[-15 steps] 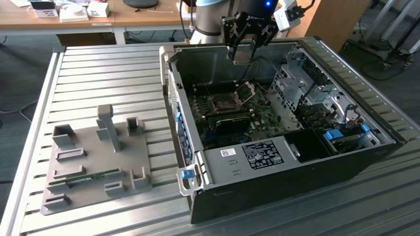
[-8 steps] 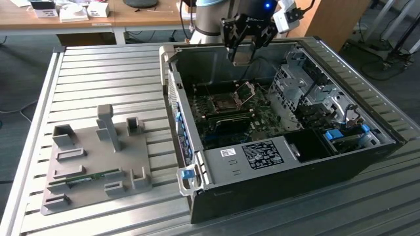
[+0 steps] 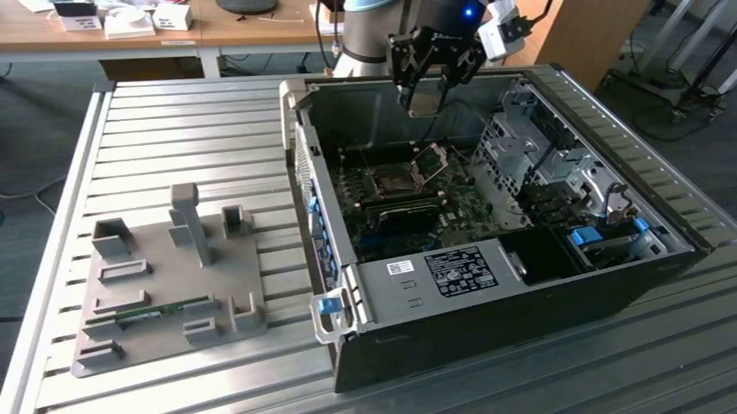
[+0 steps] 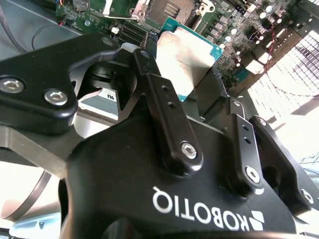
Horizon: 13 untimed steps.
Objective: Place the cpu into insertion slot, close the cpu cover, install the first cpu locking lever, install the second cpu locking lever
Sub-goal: 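Place the cpu into insertion slot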
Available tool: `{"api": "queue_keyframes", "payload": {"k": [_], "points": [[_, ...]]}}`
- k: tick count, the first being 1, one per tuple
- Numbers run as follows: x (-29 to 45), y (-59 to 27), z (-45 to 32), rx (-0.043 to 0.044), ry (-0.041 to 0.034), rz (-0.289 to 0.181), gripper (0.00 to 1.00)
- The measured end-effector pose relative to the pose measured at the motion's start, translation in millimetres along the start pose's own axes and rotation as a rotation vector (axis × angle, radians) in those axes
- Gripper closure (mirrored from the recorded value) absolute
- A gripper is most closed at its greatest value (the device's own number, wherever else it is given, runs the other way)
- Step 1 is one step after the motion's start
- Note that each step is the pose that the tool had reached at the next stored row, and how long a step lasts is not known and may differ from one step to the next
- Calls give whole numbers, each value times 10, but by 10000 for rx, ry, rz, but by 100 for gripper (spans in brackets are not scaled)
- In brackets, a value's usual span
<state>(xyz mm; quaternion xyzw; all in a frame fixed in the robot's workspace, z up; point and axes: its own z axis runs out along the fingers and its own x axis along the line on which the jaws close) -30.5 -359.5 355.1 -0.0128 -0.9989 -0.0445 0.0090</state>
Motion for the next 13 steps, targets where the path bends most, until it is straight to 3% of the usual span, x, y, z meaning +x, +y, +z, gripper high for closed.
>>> {"api": "queue_keyframes", "payload": {"k": [13], "points": [[-1,-4,47,0,-1,-1,46]]}}
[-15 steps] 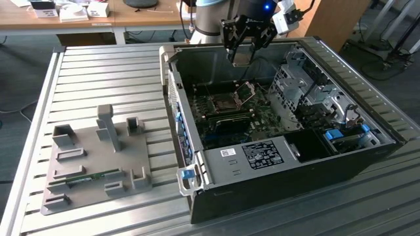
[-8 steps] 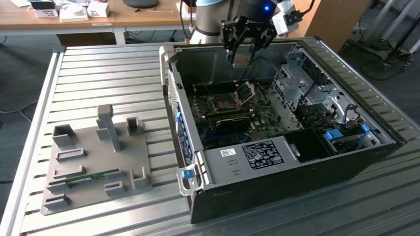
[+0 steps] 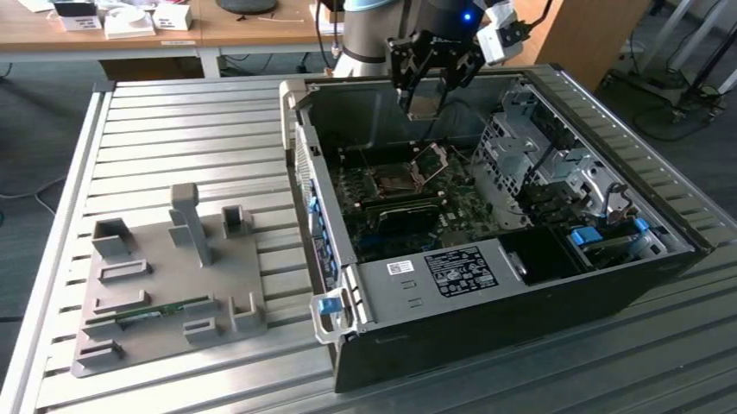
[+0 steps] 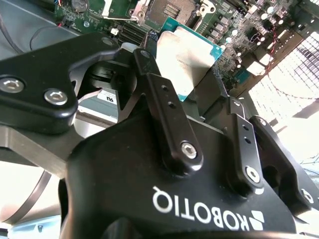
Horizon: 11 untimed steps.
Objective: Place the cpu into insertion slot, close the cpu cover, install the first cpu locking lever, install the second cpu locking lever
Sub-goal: 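Place the cpu into insertion slot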
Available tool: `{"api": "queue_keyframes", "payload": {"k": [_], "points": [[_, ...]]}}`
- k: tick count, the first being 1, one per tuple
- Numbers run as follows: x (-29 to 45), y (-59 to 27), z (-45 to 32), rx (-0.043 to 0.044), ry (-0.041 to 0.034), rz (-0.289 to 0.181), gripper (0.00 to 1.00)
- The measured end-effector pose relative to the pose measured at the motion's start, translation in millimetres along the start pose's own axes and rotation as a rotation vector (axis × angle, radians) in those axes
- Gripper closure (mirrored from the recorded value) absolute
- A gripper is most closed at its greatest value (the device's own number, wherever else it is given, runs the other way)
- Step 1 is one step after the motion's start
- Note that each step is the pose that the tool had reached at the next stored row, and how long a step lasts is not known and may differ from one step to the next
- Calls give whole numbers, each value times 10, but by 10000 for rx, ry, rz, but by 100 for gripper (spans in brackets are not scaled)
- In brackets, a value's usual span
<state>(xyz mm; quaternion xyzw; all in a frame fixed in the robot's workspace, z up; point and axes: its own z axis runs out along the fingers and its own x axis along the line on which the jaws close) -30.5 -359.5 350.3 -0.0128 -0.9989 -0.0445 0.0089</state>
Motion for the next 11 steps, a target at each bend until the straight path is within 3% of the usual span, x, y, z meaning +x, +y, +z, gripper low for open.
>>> {"api": "queue_keyframes", "payload": {"k": [11], "points": [[-1,-6,68,1,0,0,46]]}}
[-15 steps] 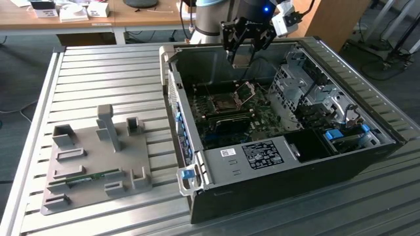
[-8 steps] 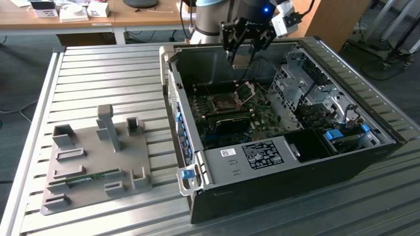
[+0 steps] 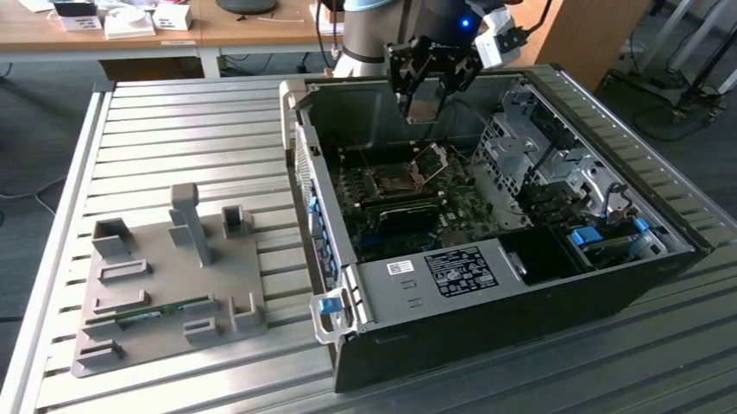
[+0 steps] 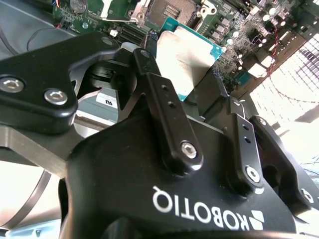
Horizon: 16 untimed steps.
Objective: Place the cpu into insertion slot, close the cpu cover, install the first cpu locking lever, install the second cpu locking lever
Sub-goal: 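Place the cpu into insertion slot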
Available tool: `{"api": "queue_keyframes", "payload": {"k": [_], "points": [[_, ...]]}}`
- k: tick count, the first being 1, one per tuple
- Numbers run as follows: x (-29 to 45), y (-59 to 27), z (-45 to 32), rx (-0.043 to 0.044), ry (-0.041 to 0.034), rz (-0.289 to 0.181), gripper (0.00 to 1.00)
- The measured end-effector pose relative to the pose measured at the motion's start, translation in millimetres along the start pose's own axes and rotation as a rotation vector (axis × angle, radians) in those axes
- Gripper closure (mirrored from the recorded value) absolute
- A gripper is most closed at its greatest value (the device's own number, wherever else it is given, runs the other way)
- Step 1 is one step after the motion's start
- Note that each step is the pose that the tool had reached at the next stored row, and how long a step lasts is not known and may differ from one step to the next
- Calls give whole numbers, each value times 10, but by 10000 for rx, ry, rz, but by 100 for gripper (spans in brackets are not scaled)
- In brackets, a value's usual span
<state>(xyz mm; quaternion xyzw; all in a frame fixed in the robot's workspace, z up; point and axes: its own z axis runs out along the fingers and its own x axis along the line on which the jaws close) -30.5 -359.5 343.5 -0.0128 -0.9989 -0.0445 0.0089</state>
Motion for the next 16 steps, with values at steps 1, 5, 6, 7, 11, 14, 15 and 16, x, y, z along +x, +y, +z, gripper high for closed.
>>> {"api": "queue_keyframes", "payload": {"k": [1,5,6,7,11,14,15,16], "points": [[0,0,0,1,1,0,46],[0,-1,4,-1,0,0,46],[0,-1,4,0,0,0,46],[0,-1,5,-1,0,0,46],[0,-2,20,-1,0,0,46],[0,-2,23,2,1,0,46],[0,-2,25,0,0,0,46],[0,-3,26,0,0,0,46]]}}
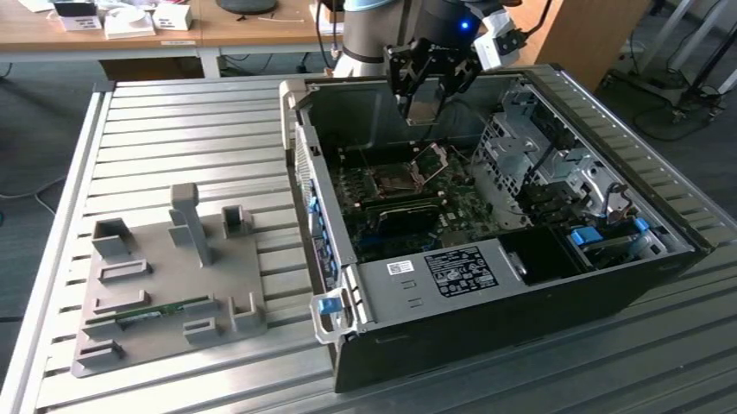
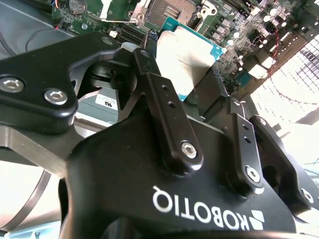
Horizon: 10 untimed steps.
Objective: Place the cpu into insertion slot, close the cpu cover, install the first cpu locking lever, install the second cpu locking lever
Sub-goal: 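Place the cpu into insertion slot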
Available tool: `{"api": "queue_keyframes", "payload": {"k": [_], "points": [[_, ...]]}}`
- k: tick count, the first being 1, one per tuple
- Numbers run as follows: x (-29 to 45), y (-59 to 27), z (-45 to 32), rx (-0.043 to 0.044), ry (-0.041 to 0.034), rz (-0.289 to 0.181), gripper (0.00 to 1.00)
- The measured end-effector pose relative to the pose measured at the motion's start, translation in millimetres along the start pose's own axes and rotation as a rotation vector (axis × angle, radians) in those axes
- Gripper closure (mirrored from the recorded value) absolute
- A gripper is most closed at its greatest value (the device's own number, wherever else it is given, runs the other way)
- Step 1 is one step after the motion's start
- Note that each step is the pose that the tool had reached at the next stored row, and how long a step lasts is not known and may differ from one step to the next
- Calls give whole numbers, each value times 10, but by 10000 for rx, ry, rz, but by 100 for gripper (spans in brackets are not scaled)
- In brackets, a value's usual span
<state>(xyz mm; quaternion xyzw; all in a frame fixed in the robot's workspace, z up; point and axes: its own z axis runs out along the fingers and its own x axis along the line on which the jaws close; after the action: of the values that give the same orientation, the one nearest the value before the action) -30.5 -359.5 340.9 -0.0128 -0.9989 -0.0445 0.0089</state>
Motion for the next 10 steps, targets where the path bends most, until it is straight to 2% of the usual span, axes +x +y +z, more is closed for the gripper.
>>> {"api": "queue_keyframes", "payload": {"k": [10], "points": [[0,-3,29,2,1,0,46]]}}
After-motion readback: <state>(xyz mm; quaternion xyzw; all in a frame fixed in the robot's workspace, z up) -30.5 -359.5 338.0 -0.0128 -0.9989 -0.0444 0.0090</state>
